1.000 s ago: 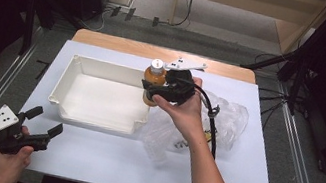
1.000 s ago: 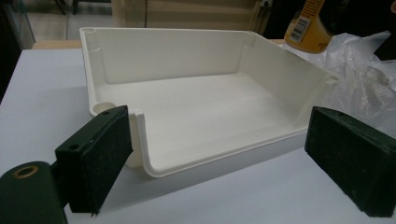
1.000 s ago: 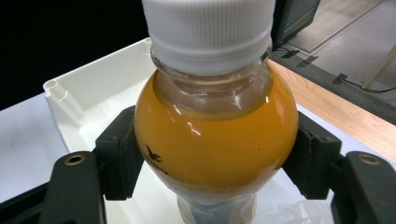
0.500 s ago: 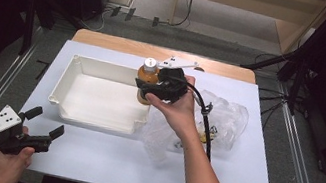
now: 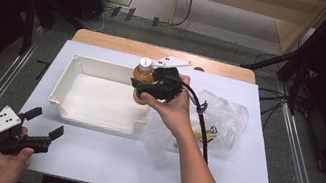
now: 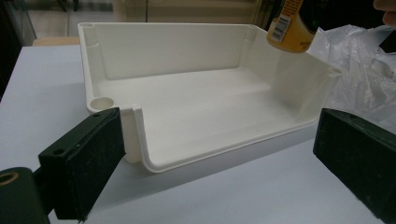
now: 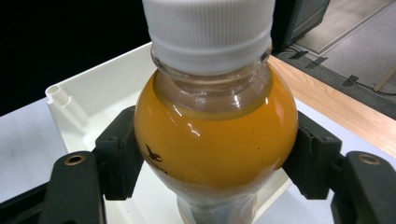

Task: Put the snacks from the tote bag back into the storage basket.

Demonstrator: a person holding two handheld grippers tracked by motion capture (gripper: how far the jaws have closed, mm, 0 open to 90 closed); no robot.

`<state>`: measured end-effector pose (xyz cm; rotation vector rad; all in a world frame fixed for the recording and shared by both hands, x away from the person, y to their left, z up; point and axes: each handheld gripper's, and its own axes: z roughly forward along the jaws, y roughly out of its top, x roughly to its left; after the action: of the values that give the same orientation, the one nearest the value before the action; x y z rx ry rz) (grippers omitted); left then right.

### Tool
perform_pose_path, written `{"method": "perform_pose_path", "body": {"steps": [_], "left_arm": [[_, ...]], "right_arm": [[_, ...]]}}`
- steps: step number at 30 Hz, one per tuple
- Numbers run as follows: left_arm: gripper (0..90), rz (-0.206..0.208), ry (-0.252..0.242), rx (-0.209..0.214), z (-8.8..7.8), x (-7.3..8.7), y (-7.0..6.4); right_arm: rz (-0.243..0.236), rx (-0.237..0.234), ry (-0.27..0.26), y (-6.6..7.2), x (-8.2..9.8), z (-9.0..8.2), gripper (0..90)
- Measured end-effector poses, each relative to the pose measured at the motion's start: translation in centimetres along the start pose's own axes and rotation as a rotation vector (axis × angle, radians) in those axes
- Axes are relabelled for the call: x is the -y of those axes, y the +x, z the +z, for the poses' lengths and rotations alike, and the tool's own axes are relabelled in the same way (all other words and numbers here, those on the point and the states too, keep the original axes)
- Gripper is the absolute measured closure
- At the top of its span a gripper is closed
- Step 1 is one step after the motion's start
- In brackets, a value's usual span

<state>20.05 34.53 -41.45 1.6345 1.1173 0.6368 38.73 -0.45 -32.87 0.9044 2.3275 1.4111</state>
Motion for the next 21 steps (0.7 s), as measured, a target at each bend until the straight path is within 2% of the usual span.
{"method": "perform_pose_path", "body": {"steps": [21], "left_arm": [[2.6,-0.005,-0.001,0.002,-0.13,-0.03,0.07]], "right_arm": [[-0.003,-0.007,0.007,0.29,0.58,0.93,30.5]]}}
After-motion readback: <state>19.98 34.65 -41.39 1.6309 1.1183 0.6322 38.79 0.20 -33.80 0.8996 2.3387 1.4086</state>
